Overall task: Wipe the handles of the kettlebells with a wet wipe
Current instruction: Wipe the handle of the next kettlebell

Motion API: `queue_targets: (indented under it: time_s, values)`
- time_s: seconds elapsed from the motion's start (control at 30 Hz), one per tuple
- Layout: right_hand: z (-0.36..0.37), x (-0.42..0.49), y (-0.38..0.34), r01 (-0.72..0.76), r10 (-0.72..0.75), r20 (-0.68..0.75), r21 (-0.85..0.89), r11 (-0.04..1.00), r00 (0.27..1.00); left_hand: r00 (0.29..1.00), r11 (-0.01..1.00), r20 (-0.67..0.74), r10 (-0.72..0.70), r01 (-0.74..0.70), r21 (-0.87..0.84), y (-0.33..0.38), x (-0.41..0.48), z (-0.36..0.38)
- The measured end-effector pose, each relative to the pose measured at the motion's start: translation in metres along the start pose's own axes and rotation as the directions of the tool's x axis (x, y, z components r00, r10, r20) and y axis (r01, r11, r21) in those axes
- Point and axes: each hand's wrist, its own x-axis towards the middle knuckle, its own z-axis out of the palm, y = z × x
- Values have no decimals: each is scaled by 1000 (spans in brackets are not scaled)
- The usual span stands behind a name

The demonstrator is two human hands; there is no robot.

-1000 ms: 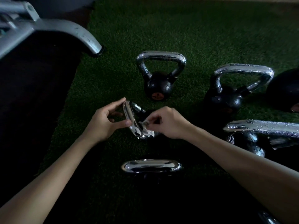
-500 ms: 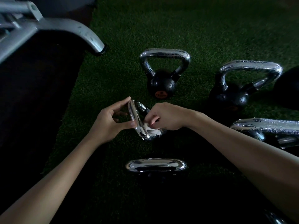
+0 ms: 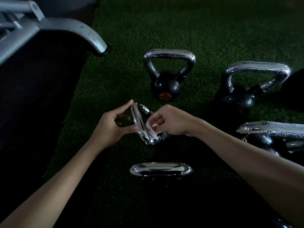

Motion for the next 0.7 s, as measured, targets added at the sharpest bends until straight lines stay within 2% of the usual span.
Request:
queue_targets:
  time_s: [0.1, 0.17, 0.37, 0.47, 0.63, 0.7]
  values:
    - [12, 10, 2, 40, -49, -189, -52, 998, 981, 1000, 1000, 0, 16, -16, -17, 0, 0, 1]
    - [14, 14, 2, 74, -103, -267, -114, 991, 958, 1000, 999, 8, 14, -13, -40, 0, 1, 0]
    - [16, 4, 3, 124, -169, -236, -195, 973, 957, 1000, 1000, 11, 3, -3, -24, 0, 1, -1]
    - [18, 13, 2, 137, -201, -291, -225, 965, 936, 1000, 999, 15, 6, -5, -54, 0, 0, 2]
    - [25, 20, 1, 123, -204, -460, -201, 972, 864, 1000, 999, 11, -25, 25, -41, 3, -1, -1]
    - [27, 17, 0, 119, -202, -467, -200, 972, 861, 1000, 999, 10, -9, 10, -38, 2, -2, -2]
